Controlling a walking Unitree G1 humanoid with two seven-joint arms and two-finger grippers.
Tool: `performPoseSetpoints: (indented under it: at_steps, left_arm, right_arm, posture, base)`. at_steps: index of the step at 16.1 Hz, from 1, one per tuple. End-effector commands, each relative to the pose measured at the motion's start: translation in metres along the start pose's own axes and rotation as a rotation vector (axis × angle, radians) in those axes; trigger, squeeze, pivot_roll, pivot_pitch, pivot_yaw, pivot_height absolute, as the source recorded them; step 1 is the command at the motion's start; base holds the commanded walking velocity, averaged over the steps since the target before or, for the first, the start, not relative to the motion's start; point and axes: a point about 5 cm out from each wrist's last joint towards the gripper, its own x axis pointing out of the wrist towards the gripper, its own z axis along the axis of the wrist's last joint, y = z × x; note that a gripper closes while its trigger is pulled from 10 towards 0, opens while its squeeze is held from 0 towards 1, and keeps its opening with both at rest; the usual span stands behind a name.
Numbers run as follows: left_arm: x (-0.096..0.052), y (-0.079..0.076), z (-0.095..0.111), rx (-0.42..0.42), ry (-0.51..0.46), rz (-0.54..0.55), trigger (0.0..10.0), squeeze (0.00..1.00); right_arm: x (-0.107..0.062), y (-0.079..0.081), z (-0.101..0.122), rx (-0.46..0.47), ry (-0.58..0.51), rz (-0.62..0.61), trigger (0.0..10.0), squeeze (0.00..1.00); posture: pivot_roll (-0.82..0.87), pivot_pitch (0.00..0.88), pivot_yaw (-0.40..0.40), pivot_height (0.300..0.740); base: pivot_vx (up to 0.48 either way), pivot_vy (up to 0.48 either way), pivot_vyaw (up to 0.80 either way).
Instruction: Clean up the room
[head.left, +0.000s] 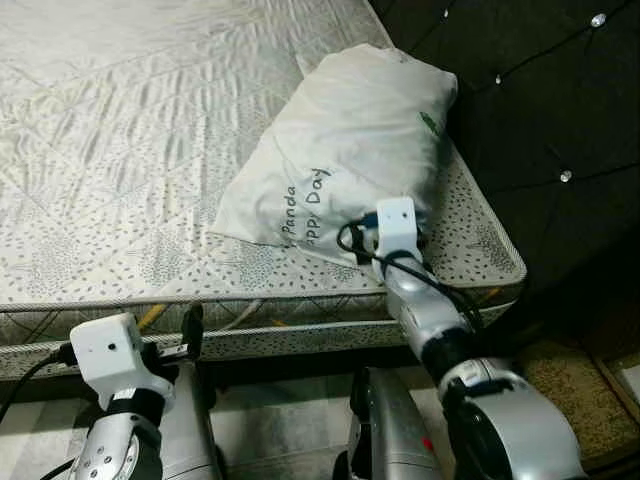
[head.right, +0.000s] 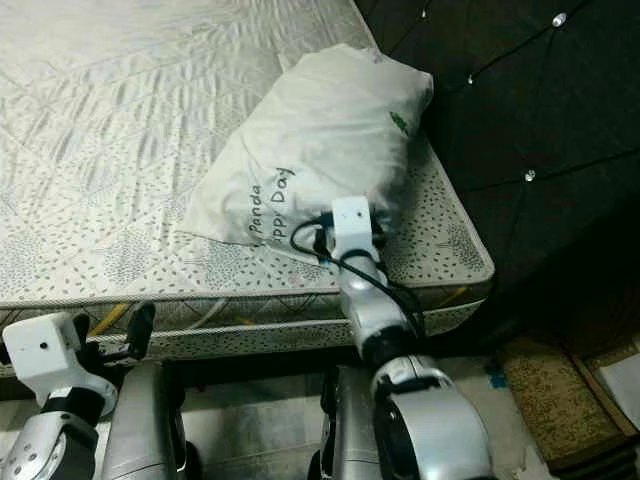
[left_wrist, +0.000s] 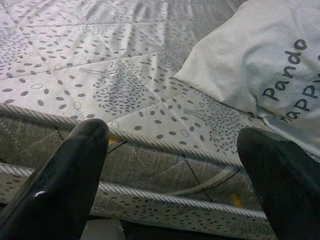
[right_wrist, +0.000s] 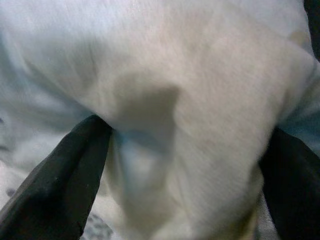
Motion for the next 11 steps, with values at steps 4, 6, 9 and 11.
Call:
performPoseSetpoints:
  at_steps: [4,6,9,11]
  left_arm:
    - [-0.002,-0.001,0.002,-0.011,-0.007,0.013,10.0,0.00]
    - [-0.002,-0.003,0.002,-0.017,-0.006,0.010,10.0,0.00]
    - [-0.006,-0.007,0.001,-0.036,0.005,0.001,10.0,0.00]
    - [-0.010,-0.008,-0.002,-0.048,0.028,0.003,10.0,0.00]
  right_arm:
    - [0.002,0.001,0.000,0.050,0.001,-0.013,0.0,0.00]
    - [0.001,-0.001,-0.004,0.065,0.010,-0.023,0.0,0.00]
    - [0.000,-0.010,-0.010,0.063,0.017,-0.034,0.0,0.00]
    - [-0.001,-0.013,-0.014,0.060,0.027,-0.039,0.0,0.00]
  posture:
    - [0.07,0.206,-0.150,0.529]
    - [0.07,0.208,-0.149,0.529]
    - [0.06,0.233,-0.148,0.529]
    - [0.05,0.249,-0.149,0.529]
  base:
    - [0.000,0.000,0.00]
    - [0.000,0.000,0.00]
    - [0.000,0.000,0.00]
    - [0.000,0.000,0.00]
